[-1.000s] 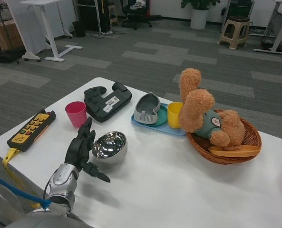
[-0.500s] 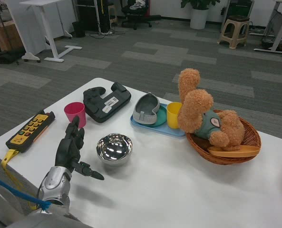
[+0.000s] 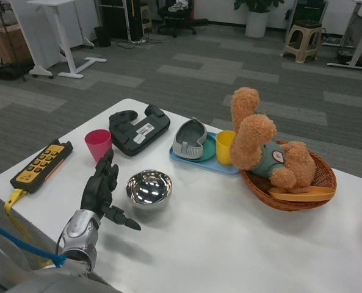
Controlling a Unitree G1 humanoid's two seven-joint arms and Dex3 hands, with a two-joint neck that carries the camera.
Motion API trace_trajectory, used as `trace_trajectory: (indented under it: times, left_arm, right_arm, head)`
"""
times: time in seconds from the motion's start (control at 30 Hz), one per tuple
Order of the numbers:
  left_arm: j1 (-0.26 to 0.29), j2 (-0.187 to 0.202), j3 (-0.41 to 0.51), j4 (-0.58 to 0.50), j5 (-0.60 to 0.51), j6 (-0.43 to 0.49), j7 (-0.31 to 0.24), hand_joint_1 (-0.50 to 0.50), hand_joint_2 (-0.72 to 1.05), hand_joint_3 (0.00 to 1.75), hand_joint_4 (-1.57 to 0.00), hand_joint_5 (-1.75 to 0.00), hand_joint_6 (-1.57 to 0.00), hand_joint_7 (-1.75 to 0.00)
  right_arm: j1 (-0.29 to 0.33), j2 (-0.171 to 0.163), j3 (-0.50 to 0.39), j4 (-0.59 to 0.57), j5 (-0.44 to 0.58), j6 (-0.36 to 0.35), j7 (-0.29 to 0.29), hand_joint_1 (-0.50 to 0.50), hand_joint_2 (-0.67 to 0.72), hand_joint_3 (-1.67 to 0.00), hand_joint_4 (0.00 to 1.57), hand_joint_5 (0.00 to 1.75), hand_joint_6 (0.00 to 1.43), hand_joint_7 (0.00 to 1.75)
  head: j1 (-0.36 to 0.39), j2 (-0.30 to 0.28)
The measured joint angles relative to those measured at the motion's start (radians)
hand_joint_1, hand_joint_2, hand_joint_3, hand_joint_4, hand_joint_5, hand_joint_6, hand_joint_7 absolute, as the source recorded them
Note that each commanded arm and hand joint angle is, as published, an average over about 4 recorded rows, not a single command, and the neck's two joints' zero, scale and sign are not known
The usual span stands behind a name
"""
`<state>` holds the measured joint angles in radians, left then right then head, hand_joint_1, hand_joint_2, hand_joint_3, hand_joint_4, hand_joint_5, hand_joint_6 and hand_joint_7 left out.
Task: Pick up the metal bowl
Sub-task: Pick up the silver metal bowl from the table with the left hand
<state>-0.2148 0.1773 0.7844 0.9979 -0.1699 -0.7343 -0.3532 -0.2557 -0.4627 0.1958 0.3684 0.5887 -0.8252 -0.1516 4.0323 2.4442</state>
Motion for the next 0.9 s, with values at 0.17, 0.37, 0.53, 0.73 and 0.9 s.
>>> trace_trajectory:
  times: [0.17, 0.37, 0.53, 0.73, 0.9]
  left_arm:
    - [-0.035, 0.011, 0.0, 0.107, 0.021, -0.007, 0.002, -0.5, -0.19, 0.09, 0.0, 0.0, 0.0, 0.0]
    - [-0.078, 0.021, 0.0, 0.177, 0.056, -0.009, 0.004, -0.5, -0.19, 0.09, 0.0, 0.0, 0.0, 0.0]
    - [-0.101, 0.029, -0.015, 0.21, 0.077, -0.01, 0.004, -0.5, -0.19, 0.09, 0.0, 0.0, 0.0, 0.0]
    - [-0.105, 0.031, -0.032, 0.226, 0.088, -0.011, 0.004, -0.5, -0.19, 0.09, 0.0, 0.0, 0.0, 0.0]
    - [-0.11, 0.033, -0.048, 0.245, 0.093, -0.011, 0.004, -0.5, -0.19, 0.09, 0.0, -0.03, 0.0, 0.0]
  right_arm:
    - [0.0, -0.002, 0.0, 0.0, 0.002, 0.0, 0.0, 0.0, 0.72, 0.0, 0.01, 0.1, 0.0, 0.14]
    - [0.0, -0.004, 0.0, 0.0, 0.005, 0.0, 0.0, 0.0, 0.72, 0.0, 0.01, 0.1, 0.0, 0.14]
    - [0.0, -0.005, 0.001, 0.0, 0.005, 0.0, 0.0, 0.0, 0.72, 0.0, 0.02, 0.1, 0.0, 0.14]
    - [0.0, -0.005, 0.002, 0.0, 0.005, 0.0, 0.0, 0.0, 0.72, 0.0, 0.01, 0.17, 0.0, 0.14]
    - [0.0, -0.005, 0.002, 0.0, 0.005, 0.0, 0.0, 0.0, 0.72, 0.0, 0.03, 0.15, 0.0, 0.14]
  head:
    - [-0.002, 0.004]
    - [0.0, 0.007]
    - [-0.012, 0.011]
    - [-0.02, 0.021]
    - [-0.02, 0.021]
